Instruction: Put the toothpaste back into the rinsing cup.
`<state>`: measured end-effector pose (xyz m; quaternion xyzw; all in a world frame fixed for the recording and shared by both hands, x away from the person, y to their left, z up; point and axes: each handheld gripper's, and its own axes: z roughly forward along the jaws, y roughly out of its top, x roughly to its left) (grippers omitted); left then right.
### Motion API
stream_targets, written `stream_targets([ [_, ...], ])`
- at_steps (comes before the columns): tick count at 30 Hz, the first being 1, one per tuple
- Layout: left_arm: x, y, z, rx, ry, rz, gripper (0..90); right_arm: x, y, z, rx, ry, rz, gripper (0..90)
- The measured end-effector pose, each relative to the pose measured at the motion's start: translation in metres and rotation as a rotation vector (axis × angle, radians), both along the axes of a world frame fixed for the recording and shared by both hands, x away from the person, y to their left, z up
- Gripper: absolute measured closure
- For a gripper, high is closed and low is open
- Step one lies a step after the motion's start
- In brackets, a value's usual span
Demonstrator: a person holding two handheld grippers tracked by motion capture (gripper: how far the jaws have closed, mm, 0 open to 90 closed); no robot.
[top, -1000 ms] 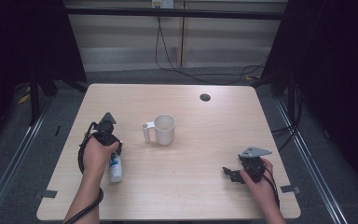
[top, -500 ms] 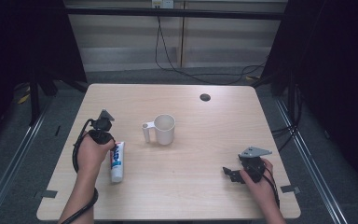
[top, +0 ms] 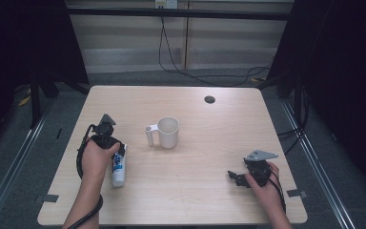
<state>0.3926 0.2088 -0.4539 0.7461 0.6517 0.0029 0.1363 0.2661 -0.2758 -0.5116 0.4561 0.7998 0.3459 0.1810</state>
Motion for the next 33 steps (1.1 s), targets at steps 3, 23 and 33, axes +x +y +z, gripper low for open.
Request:
stream_targets([
  [3,0.001,-0.002,-0.004,0.014,0.02,0.016,38.1,0.0,0.0,0.0,0.0,0.002,-0.001,13.1],
  [23,0.004,-0.017,-0.006,0.07,0.032,-0.067,61.4,0.0,0.0,0.0,-0.001,-0.002,0.002,13.1],
  [33,-0.005,-0.009,0.011,-0.002,-0.072,-0.118,66.9,0.0,0.0,0.0,-0.001,-0.001,0.002,13.1],
])
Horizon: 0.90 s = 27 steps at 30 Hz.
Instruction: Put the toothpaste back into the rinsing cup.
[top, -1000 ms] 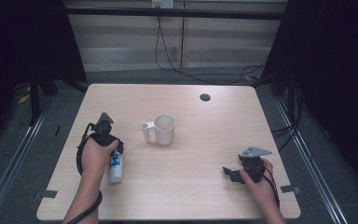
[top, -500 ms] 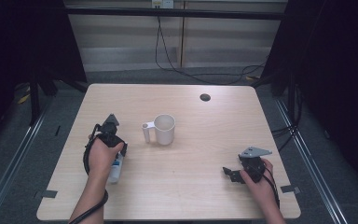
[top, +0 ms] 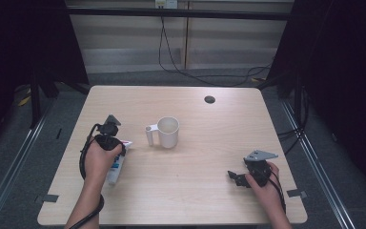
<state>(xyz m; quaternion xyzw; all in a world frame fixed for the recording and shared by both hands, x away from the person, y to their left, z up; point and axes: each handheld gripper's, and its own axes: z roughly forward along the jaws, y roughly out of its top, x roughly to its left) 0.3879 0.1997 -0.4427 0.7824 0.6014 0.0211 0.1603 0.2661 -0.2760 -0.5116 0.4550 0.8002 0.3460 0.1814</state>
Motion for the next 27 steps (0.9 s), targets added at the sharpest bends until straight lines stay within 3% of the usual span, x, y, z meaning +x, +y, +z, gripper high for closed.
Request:
stream_targets([
  [4,-0.004,0.004,0.014,-0.067,-0.064,-0.004,66.9,0.0,0.0,0.0,0.0,0.0,0.0,13.1],
  [6,-0.006,0.005,0.021,-0.065,-0.101,-0.02,67.0,0.0,0.0,0.0,0.0,0.001,-0.001,13.2],
  [10,-0.011,0.009,0.033,-0.117,-0.206,-0.029,66.9,0.0,0.0,0.0,-0.001,0.0,-0.001,13.1],
  [14,-0.015,0.011,0.046,-0.126,-0.274,-0.027,66.8,0.0,0.0,0.0,0.0,0.001,-0.002,13.1],
  [18,-0.02,0.012,0.058,-0.166,-0.339,-0.027,66.9,0.0,0.0,0.0,-0.001,0.0,-0.001,13.2],
  [21,-0.022,0.01,0.065,-0.162,-0.41,-0.056,66.8,0.0,0.0,0.0,-0.002,-0.001,-0.001,13.2],
  [27,-0.025,0.006,0.073,-0.225,-0.486,-0.096,66.7,0.0,0.0,0.0,-0.001,-0.002,0.0,13.1],
])
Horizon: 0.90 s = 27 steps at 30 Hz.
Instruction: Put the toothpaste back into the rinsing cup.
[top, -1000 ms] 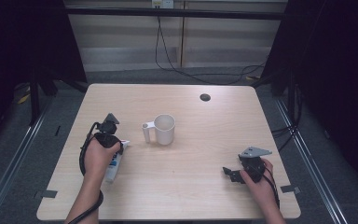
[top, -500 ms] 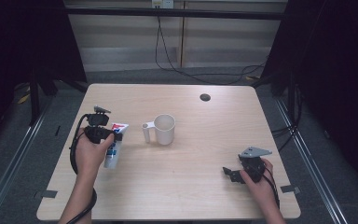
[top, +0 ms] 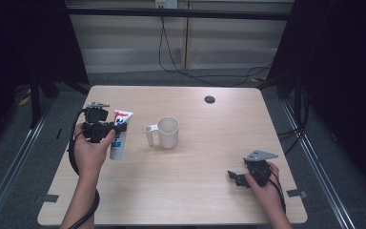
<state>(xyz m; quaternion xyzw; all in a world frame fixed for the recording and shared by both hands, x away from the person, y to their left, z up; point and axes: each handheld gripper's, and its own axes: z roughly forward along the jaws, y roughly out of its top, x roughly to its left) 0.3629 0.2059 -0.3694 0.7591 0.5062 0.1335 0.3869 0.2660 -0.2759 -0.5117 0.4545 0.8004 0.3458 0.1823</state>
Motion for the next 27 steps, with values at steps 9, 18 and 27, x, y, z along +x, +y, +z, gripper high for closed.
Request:
stream_targets([
  [9,-0.006,-0.006,0.009,-0.062,-0.129,-0.006,66.8,0.0,0.0,0.0,0.0,0.001,-0.001,13.1],
  [18,-0.006,-0.012,0.019,-0.108,-0.189,0.005,66.8,0.0,0.0,0.0,0.001,0.001,-0.002,13.2],
  [27,-0.007,-0.021,0.021,-0.15,-0.273,-0.016,66.8,0.0,0.0,0.0,0.0,0.0,0.0,13.2],
])
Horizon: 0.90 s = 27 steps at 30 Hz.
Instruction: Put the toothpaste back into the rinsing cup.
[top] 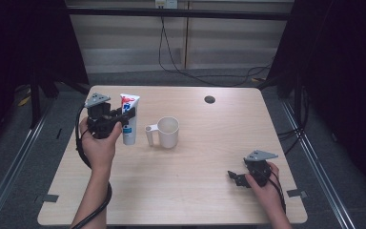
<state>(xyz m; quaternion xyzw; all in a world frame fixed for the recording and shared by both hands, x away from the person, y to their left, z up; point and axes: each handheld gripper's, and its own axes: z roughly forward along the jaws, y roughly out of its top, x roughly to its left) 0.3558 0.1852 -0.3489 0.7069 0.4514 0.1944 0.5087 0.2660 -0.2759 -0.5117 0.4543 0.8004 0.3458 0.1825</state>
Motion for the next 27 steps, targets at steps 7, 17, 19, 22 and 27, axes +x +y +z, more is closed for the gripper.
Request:
stream_targets([
  [7,0.002,-0.005,0.0,-0.029,-0.017,-0.004,66.7,0.0,0.0,0.0,0.001,0.002,-0.002,13.2],
  [17,0.009,-0.017,0.002,-0.038,-0.053,0.0,66.7,0.0,0.0,0.0,0.0,0.001,-0.002,13.2],
  [19,0.011,-0.019,0.002,-0.026,-0.059,0.004,66.7,0.0,0.0,0.0,0.0,0.001,-0.002,13.3],
  [22,0.014,-0.023,0.001,-0.024,-0.065,0.011,66.7,0.0,0.0,0.0,0.0,0.0,-0.001,13.3],
  [27,0.015,-0.028,0.0,-0.023,-0.075,0.007,66.7,0.0,0.0,0.0,0.0,-0.001,0.001,13.3],
])
